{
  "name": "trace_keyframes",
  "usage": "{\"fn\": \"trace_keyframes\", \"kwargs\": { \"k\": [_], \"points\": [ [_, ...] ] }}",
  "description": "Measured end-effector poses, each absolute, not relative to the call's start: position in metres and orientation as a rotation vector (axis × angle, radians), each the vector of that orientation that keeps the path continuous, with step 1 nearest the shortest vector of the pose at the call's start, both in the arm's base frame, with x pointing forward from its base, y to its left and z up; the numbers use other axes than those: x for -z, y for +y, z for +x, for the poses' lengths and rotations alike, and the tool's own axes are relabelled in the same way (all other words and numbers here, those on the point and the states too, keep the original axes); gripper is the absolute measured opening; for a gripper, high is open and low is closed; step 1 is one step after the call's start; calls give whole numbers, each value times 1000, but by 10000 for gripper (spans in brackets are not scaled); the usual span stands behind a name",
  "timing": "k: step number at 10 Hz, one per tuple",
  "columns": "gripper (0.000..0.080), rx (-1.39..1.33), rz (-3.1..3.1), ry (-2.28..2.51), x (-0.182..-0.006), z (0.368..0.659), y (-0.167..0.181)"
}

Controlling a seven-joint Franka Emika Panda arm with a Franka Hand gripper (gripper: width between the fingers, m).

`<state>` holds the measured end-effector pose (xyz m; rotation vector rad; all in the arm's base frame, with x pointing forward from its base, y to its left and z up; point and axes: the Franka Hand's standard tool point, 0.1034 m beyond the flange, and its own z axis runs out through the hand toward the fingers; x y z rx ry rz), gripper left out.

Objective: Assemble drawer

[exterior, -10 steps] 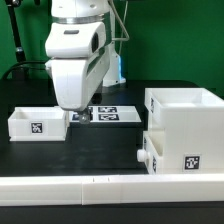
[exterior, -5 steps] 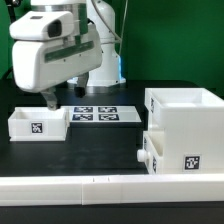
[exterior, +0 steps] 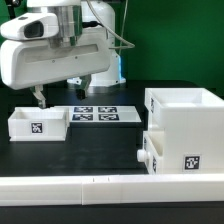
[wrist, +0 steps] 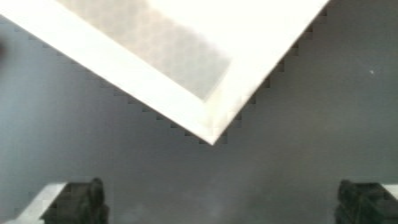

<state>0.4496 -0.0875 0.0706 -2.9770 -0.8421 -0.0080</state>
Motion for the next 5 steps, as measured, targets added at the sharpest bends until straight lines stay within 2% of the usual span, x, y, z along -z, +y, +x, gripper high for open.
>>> {"fn": "trace_keyframes", "kwargs": {
  "k": [2, 5],
  "points": [
    [649, 72, -3090, -468, -60, 448, -95],
    [649, 31, -3127, -12, -38, 417, -90]
  ]
}}
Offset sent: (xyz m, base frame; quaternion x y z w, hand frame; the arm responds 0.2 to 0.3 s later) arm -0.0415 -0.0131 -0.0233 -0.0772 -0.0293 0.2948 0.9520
